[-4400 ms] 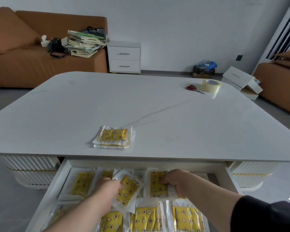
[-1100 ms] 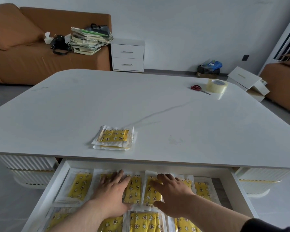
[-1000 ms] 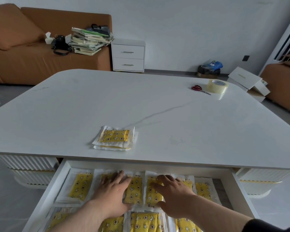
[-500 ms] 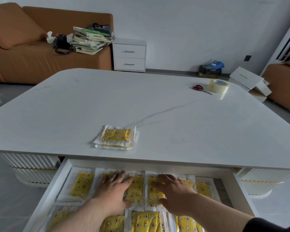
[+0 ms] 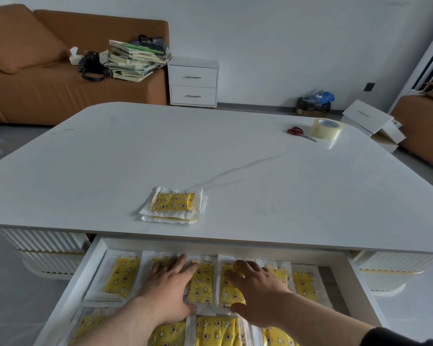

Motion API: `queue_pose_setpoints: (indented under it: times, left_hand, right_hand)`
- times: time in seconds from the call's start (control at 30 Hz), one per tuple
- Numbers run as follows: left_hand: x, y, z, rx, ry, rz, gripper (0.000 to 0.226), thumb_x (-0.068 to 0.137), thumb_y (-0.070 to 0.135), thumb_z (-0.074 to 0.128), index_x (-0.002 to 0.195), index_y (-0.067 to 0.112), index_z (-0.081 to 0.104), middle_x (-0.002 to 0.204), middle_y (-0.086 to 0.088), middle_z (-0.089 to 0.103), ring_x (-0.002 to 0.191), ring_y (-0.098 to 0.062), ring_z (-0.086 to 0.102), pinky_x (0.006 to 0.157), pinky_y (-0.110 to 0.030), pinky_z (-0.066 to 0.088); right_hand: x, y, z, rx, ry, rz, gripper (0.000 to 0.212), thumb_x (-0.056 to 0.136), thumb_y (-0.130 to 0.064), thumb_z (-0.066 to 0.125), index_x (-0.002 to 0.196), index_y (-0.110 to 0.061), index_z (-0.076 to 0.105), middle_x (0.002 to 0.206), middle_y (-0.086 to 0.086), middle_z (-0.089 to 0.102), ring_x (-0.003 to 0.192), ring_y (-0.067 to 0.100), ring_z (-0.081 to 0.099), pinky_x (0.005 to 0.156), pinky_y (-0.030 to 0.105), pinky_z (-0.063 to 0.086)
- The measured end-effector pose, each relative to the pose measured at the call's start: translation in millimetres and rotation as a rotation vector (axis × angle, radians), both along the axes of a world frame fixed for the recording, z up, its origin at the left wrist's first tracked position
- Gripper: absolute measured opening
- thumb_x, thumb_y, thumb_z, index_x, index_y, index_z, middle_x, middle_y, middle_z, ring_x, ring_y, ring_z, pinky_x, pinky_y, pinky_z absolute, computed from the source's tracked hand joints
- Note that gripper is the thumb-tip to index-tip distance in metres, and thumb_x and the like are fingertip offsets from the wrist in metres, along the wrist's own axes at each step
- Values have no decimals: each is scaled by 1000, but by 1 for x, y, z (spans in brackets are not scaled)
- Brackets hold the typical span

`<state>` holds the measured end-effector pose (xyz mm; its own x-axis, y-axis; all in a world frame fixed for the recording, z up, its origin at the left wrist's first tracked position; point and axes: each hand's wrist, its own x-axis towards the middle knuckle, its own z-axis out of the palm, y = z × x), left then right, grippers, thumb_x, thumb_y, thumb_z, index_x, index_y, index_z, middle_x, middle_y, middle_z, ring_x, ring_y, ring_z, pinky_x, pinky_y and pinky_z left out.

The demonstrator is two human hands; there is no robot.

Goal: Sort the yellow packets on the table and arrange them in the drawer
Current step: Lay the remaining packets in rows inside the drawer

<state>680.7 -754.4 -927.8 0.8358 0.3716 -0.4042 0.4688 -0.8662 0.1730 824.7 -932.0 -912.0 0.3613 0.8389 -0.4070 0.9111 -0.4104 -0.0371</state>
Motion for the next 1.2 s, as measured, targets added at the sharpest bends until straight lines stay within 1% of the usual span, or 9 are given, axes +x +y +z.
queue_pose_setpoints:
  times: [0.13,0.27,0.43,0.63,0.93,1.0,1.07,1.13,1.2]
  left_hand:
    - [-2,1,1,-10,0,15,105,79,66,61,154,36,-5,161,1,-22,150,-28,-10,120,-45,-8]
    - [-2,1,1,-4,1,20,106,77,68,61,155,35,-4,161,0,-21,150,-28,-9,121,-46,-7]
    - [-1,0,1,-11,2,20,105,79,66,61,155,34,-5,161,1,-21,150,-26,-10,121,-46,-8]
    - [-1,1,0,8,-4,-4,101,81,66,59,155,35,-3,162,0,-18,150,-24,-13,120,-48,-10]
    - [-2,2,8,42,-20,-25,99,82,69,54,154,37,-5,162,2,-16,149,-23,-16,120,-49,-10]
    - [-3,-2,25,20,-79,-8,90,86,62,55,155,35,4,164,3,-5,151,-22,-5,122,-45,-4]
    - [-5,-7,48,-30,-119,4,70,88,55,57,149,34,32,160,1,28,146,-22,27,120,-40,21]
    - [-9,-14,76,-84,-113,15,52,87,52,59,135,31,51,141,2,54,125,-19,52,104,-36,43]
    - [-16,-19,107,-99,-134,15,51,88,51,59,135,33,52,134,4,58,117,-17,57,96,-33,48]
  right_hand:
    - [2,-2,2,48,48,-76,71,93,-57,47,154,-34,17,166,2,-4,152,26,1,120,48,24]
    - [2,-2,2,53,81,-112,73,92,-56,52,153,-33,19,164,0,-2,152,27,6,116,47,34]
    - [2,-1,0,46,84,-128,74,93,-56,51,154,-31,18,163,-1,-1,150,27,11,115,46,36]
    - [1,-1,-2,39,5,-35,67,95,-57,43,154,-34,21,166,0,6,152,24,3,122,44,9]
    - [-1,0,6,65,12,-47,66,95,-57,44,153,-33,22,164,1,17,151,23,15,122,41,12]
    - [-3,-2,23,122,36,-57,58,97,-51,45,150,-30,33,158,0,32,145,23,30,119,39,25]
    - [-6,-3,44,207,69,-84,44,98,-46,45,138,-28,50,140,-2,55,127,21,52,105,35,44]
    - [-10,-3,64,308,102,-129,35,97,-43,46,126,-29,61,123,-5,67,110,18,63,92,32,53]
    - [-15,0,84,428,108,-165,30,96,-37,47,116,-27,67,110,-8,72,98,15,67,84,32,56]
